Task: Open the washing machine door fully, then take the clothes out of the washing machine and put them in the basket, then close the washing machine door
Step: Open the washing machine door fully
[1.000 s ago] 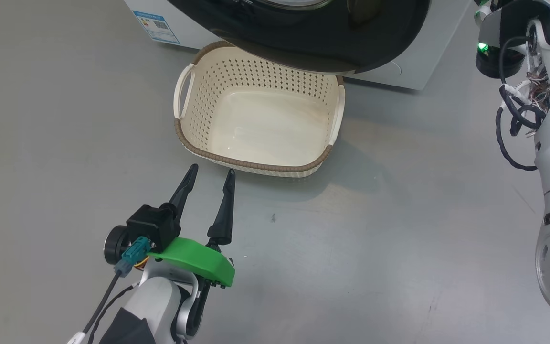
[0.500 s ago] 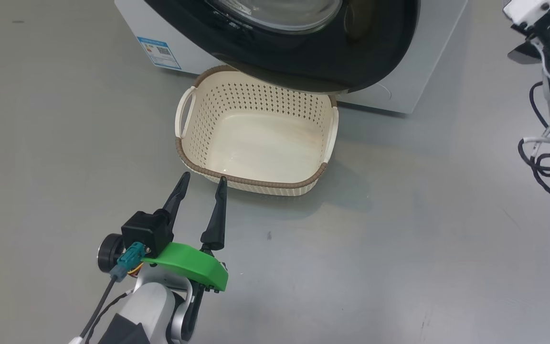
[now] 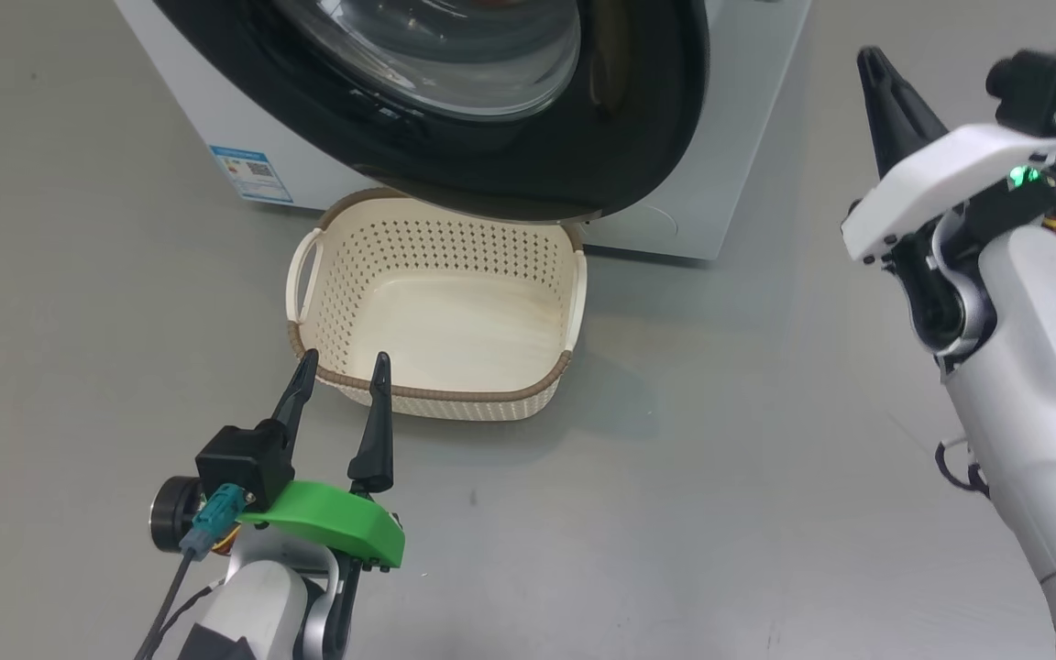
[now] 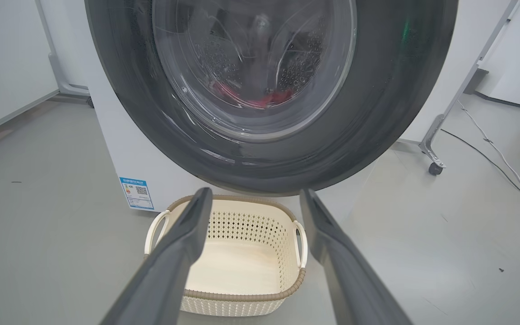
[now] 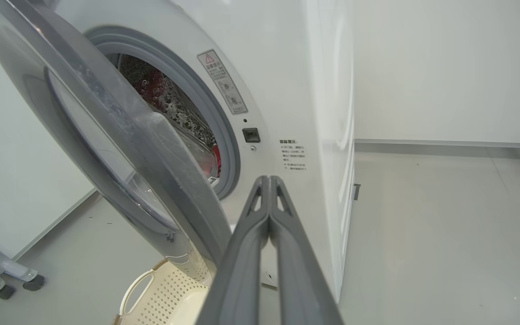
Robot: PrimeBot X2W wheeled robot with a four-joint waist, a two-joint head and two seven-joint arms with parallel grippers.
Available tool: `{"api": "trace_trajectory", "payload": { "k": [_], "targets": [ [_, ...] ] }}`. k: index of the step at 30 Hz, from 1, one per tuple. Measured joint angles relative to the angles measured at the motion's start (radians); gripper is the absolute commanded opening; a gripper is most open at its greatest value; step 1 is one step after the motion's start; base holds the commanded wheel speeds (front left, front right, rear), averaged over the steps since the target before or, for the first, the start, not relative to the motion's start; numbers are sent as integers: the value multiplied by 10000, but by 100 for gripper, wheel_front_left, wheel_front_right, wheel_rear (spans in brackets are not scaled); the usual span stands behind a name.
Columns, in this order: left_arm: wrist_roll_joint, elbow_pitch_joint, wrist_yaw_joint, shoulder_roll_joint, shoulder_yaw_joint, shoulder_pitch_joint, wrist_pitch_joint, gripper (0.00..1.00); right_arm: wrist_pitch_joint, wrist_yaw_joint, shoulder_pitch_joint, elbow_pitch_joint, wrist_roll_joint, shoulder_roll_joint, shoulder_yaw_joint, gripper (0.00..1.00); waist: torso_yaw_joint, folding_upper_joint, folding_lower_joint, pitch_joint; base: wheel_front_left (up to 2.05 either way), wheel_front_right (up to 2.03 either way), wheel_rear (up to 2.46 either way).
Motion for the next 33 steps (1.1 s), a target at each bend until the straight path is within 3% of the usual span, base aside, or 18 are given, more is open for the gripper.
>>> {"api": "trace_trajectory", "payload": {
  "k": [5, 12, 18, 20, 33],
  "targets": [
    [138, -27, 4, 0, 278, 123, 0, 100, -1053, -10, 1065, -67, -251, -56, -54, 0, -401, 0, 0, -243, 0, 0, 0],
    [265, -44, 31, 4, 575, 340, 0, 100, -2332, -384, 2425, -288, -77, 313, -439, 0, -866, 0, 0, -540, 0, 0, 0],
    [309, -157, 33, 8, 874, 603, 0, 100, -2406, -731, 3423, -757, -165, 635, -650, 0, -1199, 0, 0, -805, 0, 0, 0],
    [314, -159, 33, 8, 876, 605, 0, 100, -2406, -796, 3713, -851, -245, 606, -650, 100, -1253, 0, 0, -844, 0, 0, 0],
    [324, -267, 33, 8, 1020, 798, 0, 100, -2406, -1118, 4685, -1810, -1049, 585, -777, 100, -1271, 0, 0, -865, 0, 0, 0]
  ]
}}
